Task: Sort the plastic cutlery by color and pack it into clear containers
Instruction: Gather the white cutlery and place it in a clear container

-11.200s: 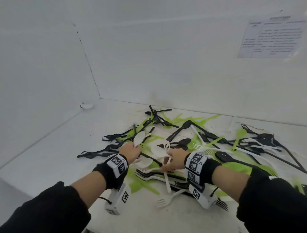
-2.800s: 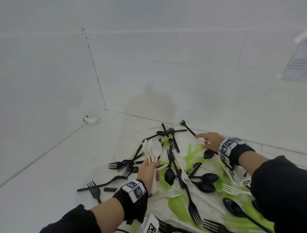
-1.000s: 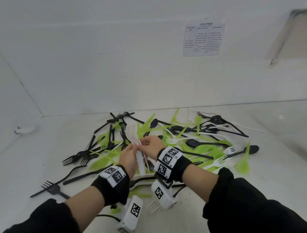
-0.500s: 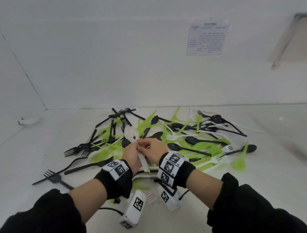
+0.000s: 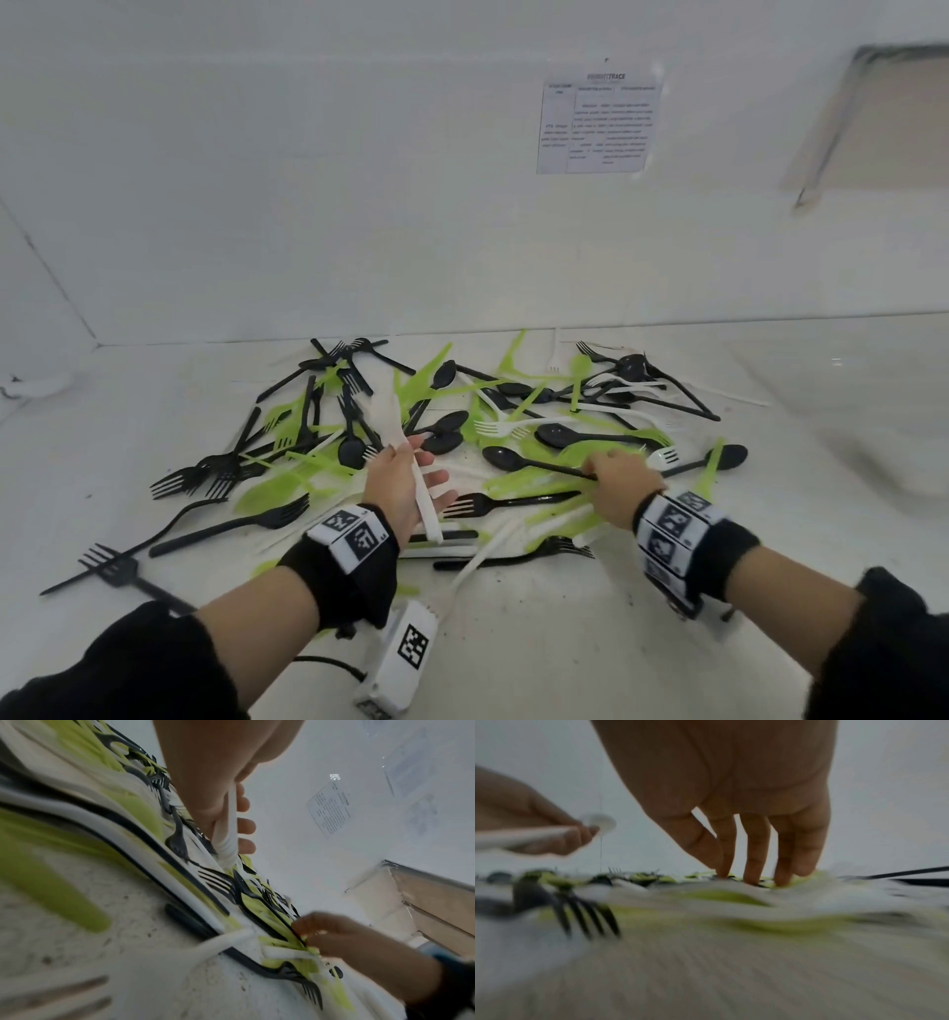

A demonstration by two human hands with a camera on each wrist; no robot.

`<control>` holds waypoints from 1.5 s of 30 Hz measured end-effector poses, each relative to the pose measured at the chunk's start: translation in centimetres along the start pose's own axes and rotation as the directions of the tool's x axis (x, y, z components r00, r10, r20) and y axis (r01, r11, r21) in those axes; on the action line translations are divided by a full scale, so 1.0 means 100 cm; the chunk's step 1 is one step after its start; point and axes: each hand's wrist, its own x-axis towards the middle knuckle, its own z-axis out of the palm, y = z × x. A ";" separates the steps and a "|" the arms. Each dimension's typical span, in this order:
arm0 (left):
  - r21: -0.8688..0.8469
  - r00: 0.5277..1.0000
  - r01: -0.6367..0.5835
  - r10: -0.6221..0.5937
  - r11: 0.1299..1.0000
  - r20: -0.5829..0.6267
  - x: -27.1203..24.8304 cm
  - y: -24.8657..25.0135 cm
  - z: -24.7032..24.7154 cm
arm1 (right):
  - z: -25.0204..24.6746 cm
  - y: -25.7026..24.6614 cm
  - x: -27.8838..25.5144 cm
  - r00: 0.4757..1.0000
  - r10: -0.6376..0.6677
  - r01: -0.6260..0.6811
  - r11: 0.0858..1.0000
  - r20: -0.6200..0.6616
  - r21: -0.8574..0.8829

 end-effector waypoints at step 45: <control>0.261 0.995 -0.011 -0.016 0.965 0.100 -0.076 -0.078 0.158 | -0.045 0.006 -0.005 0.979 -0.129 0.200 0.731 -0.157 0.652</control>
